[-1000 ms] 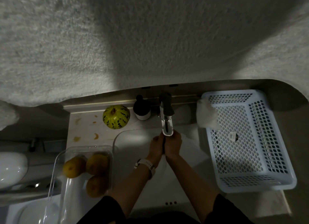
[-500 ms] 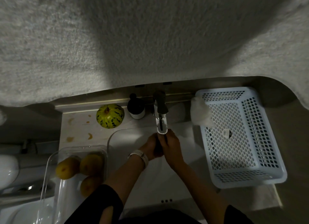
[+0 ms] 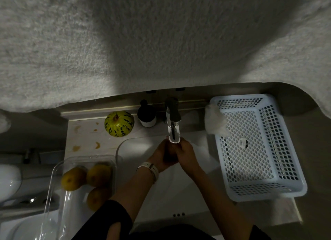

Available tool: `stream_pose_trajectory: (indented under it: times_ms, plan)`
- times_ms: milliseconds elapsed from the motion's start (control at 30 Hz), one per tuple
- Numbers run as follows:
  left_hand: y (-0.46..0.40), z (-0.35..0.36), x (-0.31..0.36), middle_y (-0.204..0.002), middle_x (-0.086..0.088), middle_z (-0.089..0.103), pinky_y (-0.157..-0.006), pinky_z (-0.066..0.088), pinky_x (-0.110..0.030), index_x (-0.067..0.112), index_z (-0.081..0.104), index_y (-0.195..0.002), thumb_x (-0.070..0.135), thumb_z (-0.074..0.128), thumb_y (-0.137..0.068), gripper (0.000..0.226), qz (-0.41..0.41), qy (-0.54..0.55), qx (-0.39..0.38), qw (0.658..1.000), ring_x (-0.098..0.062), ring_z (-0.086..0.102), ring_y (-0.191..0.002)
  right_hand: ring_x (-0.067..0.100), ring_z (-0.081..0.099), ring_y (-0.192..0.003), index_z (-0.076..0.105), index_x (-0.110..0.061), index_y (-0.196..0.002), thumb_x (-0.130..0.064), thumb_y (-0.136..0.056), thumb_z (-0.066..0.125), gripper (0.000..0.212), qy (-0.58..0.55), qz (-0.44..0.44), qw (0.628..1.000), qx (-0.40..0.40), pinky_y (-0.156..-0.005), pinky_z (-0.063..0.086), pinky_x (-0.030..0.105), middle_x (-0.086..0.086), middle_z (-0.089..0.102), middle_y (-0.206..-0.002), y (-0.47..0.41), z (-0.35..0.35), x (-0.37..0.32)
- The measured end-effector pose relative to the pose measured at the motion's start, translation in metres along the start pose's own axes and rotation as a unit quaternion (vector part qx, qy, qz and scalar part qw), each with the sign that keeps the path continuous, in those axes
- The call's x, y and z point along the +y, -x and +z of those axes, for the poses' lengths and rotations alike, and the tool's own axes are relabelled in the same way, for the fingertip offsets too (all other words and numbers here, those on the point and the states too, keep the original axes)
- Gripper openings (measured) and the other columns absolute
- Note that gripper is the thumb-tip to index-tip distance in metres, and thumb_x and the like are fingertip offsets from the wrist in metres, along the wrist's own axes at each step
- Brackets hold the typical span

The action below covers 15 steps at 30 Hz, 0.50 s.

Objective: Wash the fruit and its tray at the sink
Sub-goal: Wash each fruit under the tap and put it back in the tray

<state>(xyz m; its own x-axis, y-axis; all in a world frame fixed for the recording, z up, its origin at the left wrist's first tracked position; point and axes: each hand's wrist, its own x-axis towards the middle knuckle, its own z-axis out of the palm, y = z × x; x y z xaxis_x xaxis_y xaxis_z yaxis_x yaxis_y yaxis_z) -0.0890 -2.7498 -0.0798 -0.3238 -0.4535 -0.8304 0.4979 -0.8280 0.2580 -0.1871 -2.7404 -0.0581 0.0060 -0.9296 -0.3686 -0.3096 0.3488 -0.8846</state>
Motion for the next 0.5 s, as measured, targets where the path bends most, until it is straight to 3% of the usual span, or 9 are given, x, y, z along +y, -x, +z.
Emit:
stream_pose_trajectory:
  times_ms: [67, 133, 200, 267, 333, 400, 500]
  plan:
    - [0.006, 0.003, 0.002, -0.089, -0.011, 0.074, -0.063, 0.058, -0.033, 0.011, 0.063, -0.100, 0.030, 0.046, -0.099, 0.025, -0.005, 0.008, -0.017, 1.000, -0.022, 0.073, -0.077, -0.003, 0.062, -0.091, 0.063, -0.030, -0.102, -0.016, -0.098, 0.051, 0.019, -0.022, -0.009, 0.999, 0.025, -0.074, 0.046, 0.007, -0.012, 0.067, -0.098, -0.002, -0.011, -0.010]
    - [0.006, 0.005, 0.003, -0.097, -0.012, 0.069, -0.061, 0.059, -0.031, 0.012, 0.060, -0.103, 0.020, 0.045, -0.100, 0.018, -0.018, 0.032, -0.038, 0.999, -0.022, 0.071, -0.081, 0.003, 0.063, -0.096, 0.063, -0.019, -0.112, -0.014, -0.102, 0.042, 0.023, -0.074, -0.029, 0.995, 0.060, -0.081, 0.048, 0.012, -0.005, 0.067, -0.107, -0.004, -0.021, -0.026]
    - [0.007, 0.007, 0.002, -0.105, -0.011, 0.061, -0.063, 0.060, -0.032, 0.011, 0.058, -0.108, 0.021, 0.043, -0.103, 0.018, -0.022, 0.040, -0.039, 0.998, -0.022, 0.067, -0.087, 0.012, 0.066, -0.092, 0.062, -0.014, -0.110, -0.018, -0.103, 0.040, 0.023, -0.126, -0.049, 0.987, 0.085, -0.080, 0.051, 0.018, 0.000, 0.069, -0.101, -0.008, -0.027, -0.044]
    - [0.009, 0.010, 0.003, -0.124, -0.018, 0.058, -0.076, 0.059, -0.044, 0.006, 0.054, -0.124, 0.033, 0.046, -0.101, 0.036, -0.021, 0.067, -0.023, 0.997, -0.031, 0.060, -0.109, 0.014, 0.066, -0.090, 0.061, -0.017, -0.106, -0.027, -0.101, 0.044, 0.020, -0.132, -0.065, 0.986, 0.084, -0.078, 0.052, 0.020, 0.001, 0.069, -0.096, -0.009, -0.030, -0.062]
    - [0.010, 0.012, 0.004, -0.142, -0.021, 0.048, -0.096, 0.047, -0.051, 0.006, 0.047, -0.140, 0.040, 0.047, -0.099, 0.053, -0.032, 0.084, -0.034, 0.995, -0.038, 0.047, -0.129, 0.005, 0.065, -0.088, 0.063, -0.033, -0.099, -0.034, -0.096, 0.052, 0.011, -0.129, -0.067, 0.988, 0.061, -0.078, 0.051, 0.018, -0.010, 0.069, -0.092, -0.010, -0.031, -0.073]
    - [0.013, 0.014, 0.004, -0.145, -0.021, 0.046, -0.104, 0.039, -0.054, 0.008, 0.044, -0.143, 0.045, 0.045, -0.098, 0.059, -0.033, 0.081, -0.032, 0.996, -0.038, 0.043, -0.134, -0.001, 0.065, -0.083, 0.063, -0.040, -0.087, -0.034, -0.092, 0.061, 0.008, -0.123, -0.047, 0.990, 0.045, -0.073, 0.051, 0.015, -0.017, 0.068, -0.082, -0.012, -0.030, -0.079]
    - [0.015, 0.011, 0.003, -0.142, -0.023, 0.048, -0.107, 0.037, -0.055, 0.003, 0.049, -0.138, 0.045, 0.047, -0.097, 0.058, -0.042, 0.095, -0.030, 0.994, -0.039, 0.046, -0.131, 0.014, 0.066, -0.093, 0.061, -0.028, -0.096, -0.029, -0.088, 0.067, 0.011, -0.135, -0.008, 0.990, 0.047, -0.078, 0.054, 0.024, -0.006, 0.068, -0.094, -0.015, -0.034, -0.081]
